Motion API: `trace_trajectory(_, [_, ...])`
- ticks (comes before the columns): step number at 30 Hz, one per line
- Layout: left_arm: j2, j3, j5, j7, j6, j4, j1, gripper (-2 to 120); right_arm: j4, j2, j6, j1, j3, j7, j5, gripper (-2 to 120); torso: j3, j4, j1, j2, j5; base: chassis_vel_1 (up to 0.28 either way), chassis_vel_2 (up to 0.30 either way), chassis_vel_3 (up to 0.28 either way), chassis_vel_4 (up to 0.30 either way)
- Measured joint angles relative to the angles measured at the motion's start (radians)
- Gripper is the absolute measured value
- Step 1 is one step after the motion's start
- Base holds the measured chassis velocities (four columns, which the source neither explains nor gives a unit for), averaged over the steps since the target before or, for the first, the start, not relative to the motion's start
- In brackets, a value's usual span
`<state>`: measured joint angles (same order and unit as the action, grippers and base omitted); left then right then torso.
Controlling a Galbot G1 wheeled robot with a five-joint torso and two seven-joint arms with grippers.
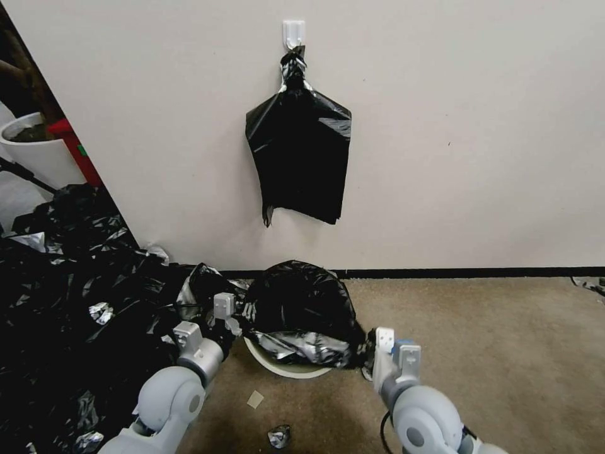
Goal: Place a trash bag onto the trash bin.
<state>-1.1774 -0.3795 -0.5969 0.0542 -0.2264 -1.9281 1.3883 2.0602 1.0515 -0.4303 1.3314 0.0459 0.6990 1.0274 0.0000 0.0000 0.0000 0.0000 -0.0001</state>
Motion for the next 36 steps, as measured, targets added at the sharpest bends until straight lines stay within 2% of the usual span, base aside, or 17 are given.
trace_trajectory(2, [-0.001,0.0,-0.003,-0.009,0.001,0.005,-0.005,3,0.0,0.01,0.006,-0.001,0.005,0.002,0.026,2,0.0,0.0,0.0,0.0,0.0,0.0,0.0,0.0,0.0])
trace_trajectory(5, [-0.008,0.004,-0.011,-0.081,0.001,0.019,-0.026,3,0.008,0.021,0.046,0.001,0.024,-0.007,-0.01,18,0.0,0.0,0.0,0.0,0.0001,0.0,0.0,0.0,0.0])
trace_trajectory(6, [-0.008,0.004,-0.011,-0.081,0.001,0.019,-0.026,3,0.008,0.021,0.046,0.001,0.024,-0.007,-0.01,18,0.0,0.0,0.0,0.0,0.0001,0.0,0.0,0.0,0.0])
trace_trajectory(8, [-0.014,0.008,-0.018,-0.128,-0.001,0.027,-0.041,3,0.044,0.009,0.059,0.016,0.039,0.0,-0.035,28,0.0,0.0001,0.0,0.0,-0.0001,0.0,0.0,0.0,0.0])
trace_trajectory(9, [-0.014,0.008,-0.018,-0.128,-0.001,0.027,-0.041,3,0.044,0.009,0.059,0.016,0.039,0.0,-0.035,28,0.0,0.0001,0.0,0.0,-0.0001,0.0,0.0,0.0,0.0])
trace_trajectory(12, [-0.018,0.015,-0.024,-0.174,-0.006,0.04,-0.06,3,0.09,-0.016,0.066,0.049,0.053,0.013,-0.078,43,0.0,0.0,0.0,0.0,0.0,0.0,0.0,0.0,0.0])
trace_trajectory(13, [-0.018,0.015,-0.024,-0.174,-0.006,0.04,-0.06,3,0.09,-0.016,0.066,0.049,0.053,0.013,-0.078,43,0.0,0.0,0.0,0.0,0.0,0.0,0.0,0.0,0.0])
trace_trajectory(16, [-0.02,0.02,-0.031,-0.209,-0.018,0.047,-0.078,3,0.128,-0.051,0.101,0.105,0.061,-0.084,-0.234,58,0.0,0.0,0.0,0.0,0.0001,0.0,0.0,0.0,0.0])
trace_trajectory(18, [-0.02,0.021,-0.033,-0.214,-0.025,0.047,-0.082,3,0.137,-0.058,0.117,0.119,0.064,-0.124,-0.286,61,0.0,0.0,0.0,0.0,0.0,0.0,0.0,0.0,0.0])
trace_trajectory(21, [-0.02,0.026,-0.04,-0.225,-0.044,0.045,-0.088,3,0.145,-0.067,0.171,0.139,0.071,-0.25,-0.454,76,0.0,-0.0001,0.0,0.0,0.0,0.0,0.0,0.0,0.0])
trace_trajectory(23, [-0.02,0.026,-0.042,-0.226,-0.048,0.043,-0.089,3,0.14,-0.066,0.183,0.139,0.071,-0.272,-0.49,80,0.0,-0.0001,0.0,0.0,0.0,0.0,0.0,0.0,0.0])
trace_trajectory(25, [-0.023,0.028,-0.052,-0.231,-0.066,0.029,-0.085,3,0.092,-0.054,0.255,0.123,0.069,-0.362,-0.656,92,0.0,-0.0001,0.0,0.0,0.0003,0.0,0.0,0.0,0.0])
trace_trajectory(29, [-0.024,0.028,-0.055,-0.232,-0.071,0.023,-0.082,3,0.071,-0.048,0.282,0.116,0.067,-0.395,-0.721,97,0.0,0.0,0.0,0.0,0.0002,0.0,0.0,0.0,0.0])
trace_trajectory(30, [-0.026,0.028,-0.063,-0.235,-0.077,0.015,-0.078,3,0.045,-0.042,0.305,0.108,0.067,-0.415,-0.79,99,0.0,0.0001,0.0,0.0,0.0002,0.0,0.0,0.0,0.0])
trace_trajectory(32, [-0.027,0.027,-0.067,-0.237,-0.083,0.009,-0.075,3,0.025,-0.038,0.316,0.103,0.066,-0.419,-0.836,95,0.0,0.0,0.0,0.0,0.0002,0.0,0.0,0.0,0.0])
trace_trajectory(35, [-0.031,0.025,-0.074,-0.238,-0.091,-0.006,-0.063,3,-0.015,-0.027,0.351,0.091,0.064,-0.43,-0.928,82,0.0,0.0,0.0,0.0,0.0002,0.0,0.0,0.0,0.0])
trace_trajectory(36, [-0.031,0.025,-0.074,-0.238,-0.091,-0.006,-0.063,3,-0.015,-0.027,0.351,0.091,0.064,-0.43,-0.928,82,0.0,0.0,0.0,0.0,0.0002,0.0,0.0,0.0,0.0])
